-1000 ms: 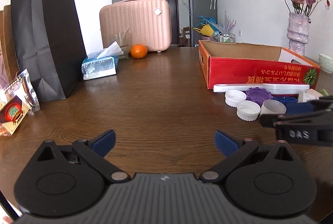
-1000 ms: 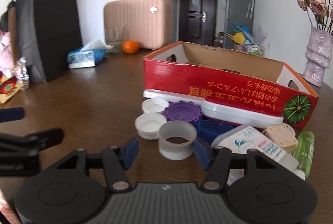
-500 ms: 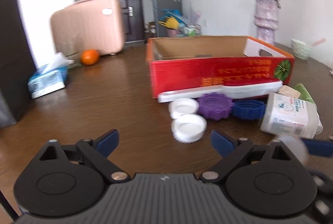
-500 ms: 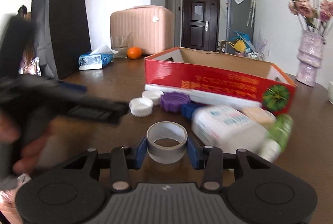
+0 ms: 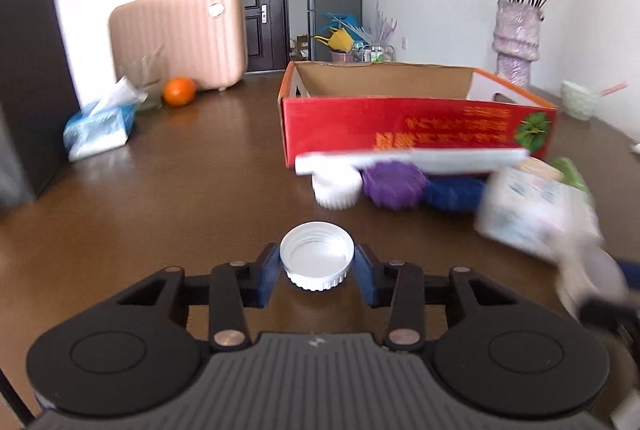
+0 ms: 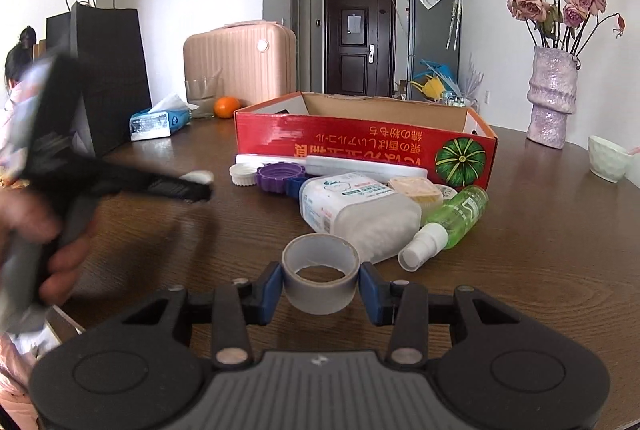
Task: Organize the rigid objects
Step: 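Carry the tape roll and white cap into the cardboard box and open both tools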
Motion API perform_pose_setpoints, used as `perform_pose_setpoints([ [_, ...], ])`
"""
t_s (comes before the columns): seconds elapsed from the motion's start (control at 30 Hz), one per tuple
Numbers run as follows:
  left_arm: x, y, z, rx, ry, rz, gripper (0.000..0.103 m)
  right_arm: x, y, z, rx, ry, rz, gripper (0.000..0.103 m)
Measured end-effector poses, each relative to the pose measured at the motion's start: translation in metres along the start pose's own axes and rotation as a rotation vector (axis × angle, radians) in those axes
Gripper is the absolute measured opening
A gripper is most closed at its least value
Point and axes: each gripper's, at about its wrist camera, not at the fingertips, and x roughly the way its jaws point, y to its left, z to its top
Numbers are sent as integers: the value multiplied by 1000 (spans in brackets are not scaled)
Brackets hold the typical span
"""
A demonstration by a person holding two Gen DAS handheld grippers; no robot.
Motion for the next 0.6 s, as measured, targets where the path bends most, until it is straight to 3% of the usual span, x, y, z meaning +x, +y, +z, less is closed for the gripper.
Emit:
perform_pose_setpoints([
  [0.1,-34,4,-19,-30,-5,-7,41,-5,0,-2,2,-7,-12,41],
  [0.27,-79,6,-31,1,-53,42,41,-25,7,-3,-14,-35,-23,41],
  [0.43,-113,12,-23,-35,-131,28,41,-64,17,6,-33,-128,-33,41],
  [0.6,-122,9,2,-17,-225,20,41,-85,15,26,-57,-188,-18,41],
])
